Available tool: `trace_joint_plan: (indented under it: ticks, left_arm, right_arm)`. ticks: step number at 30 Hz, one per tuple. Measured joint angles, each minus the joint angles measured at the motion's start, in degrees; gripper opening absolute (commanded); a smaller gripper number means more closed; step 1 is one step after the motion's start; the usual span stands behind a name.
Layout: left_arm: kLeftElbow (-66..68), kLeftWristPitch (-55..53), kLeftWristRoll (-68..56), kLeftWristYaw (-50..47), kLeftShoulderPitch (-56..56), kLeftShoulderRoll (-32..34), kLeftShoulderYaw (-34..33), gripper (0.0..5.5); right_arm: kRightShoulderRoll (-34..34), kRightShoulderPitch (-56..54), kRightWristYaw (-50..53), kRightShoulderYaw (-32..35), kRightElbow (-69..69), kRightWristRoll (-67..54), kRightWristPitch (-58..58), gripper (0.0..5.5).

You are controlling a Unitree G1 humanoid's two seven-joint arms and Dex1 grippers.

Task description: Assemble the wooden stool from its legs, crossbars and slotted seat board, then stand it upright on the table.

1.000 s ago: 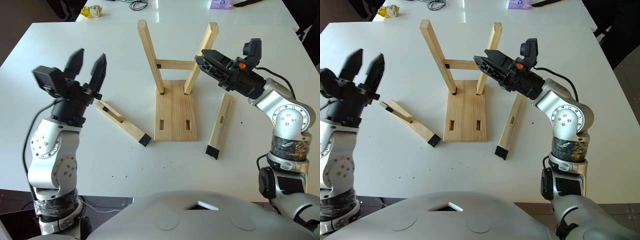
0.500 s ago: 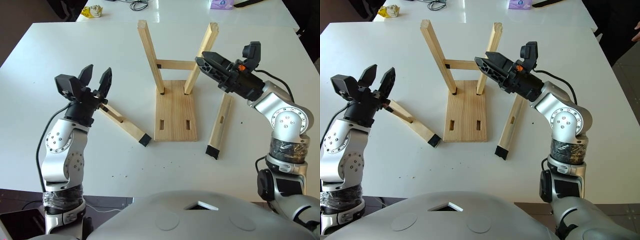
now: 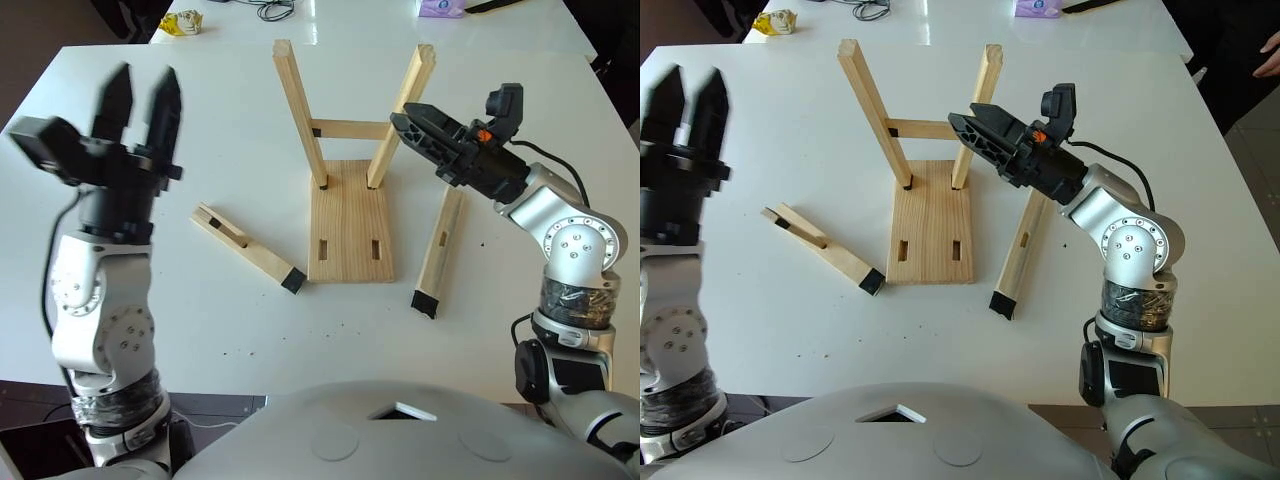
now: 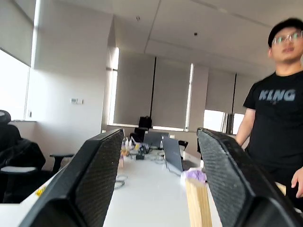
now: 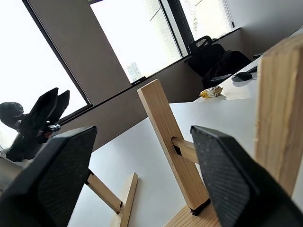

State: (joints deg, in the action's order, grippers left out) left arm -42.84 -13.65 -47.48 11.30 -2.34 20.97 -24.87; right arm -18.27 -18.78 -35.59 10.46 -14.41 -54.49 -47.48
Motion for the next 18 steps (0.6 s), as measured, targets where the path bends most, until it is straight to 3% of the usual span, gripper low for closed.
trace_joint_plan:
  ticks: [3, 9, 12, 15, 18]
  left_arm:
    - [-5.3, -3.7, -3.8, -2.7, -0.8, 0.8, 3.7, 2.86]
    - [-17.0, -10.1, -11.0, -11.2, -9.7, -1.2, 26.8, 2.86]
    - [-17.2, -14.5, -14.4, -18.6, -17.2, -0.4, 32.5, 2.86]
    - [-17.0, -19.7, -19.1, -28.5, -28.4, 3.3, 34.8, 2.86]
    - [-16.9, -19.4, -24.7, -39.7, -29.4, 3.6, 32.6, 2.86]
  right_arm:
    - [-0.1, 0.4, 0.5, 0.9, -0.7, -0.7, 0.0, 3.65]
    - [-0.1, 3.1, 4.7, 4.4, -4.6, -2.0, 0.4, 3.65]
    - [0.0, 3.5, 5.8, 4.8, -4.9, -2.1, 0.7, 3.65]
    - [0.1, 3.5, 6.5, 5.1, -5.1, -2.0, 1.5, 3.65]
    - [0.9, 3.6, 7.9, 5.3, -5.9, -1.9, 3.0, 3.65]
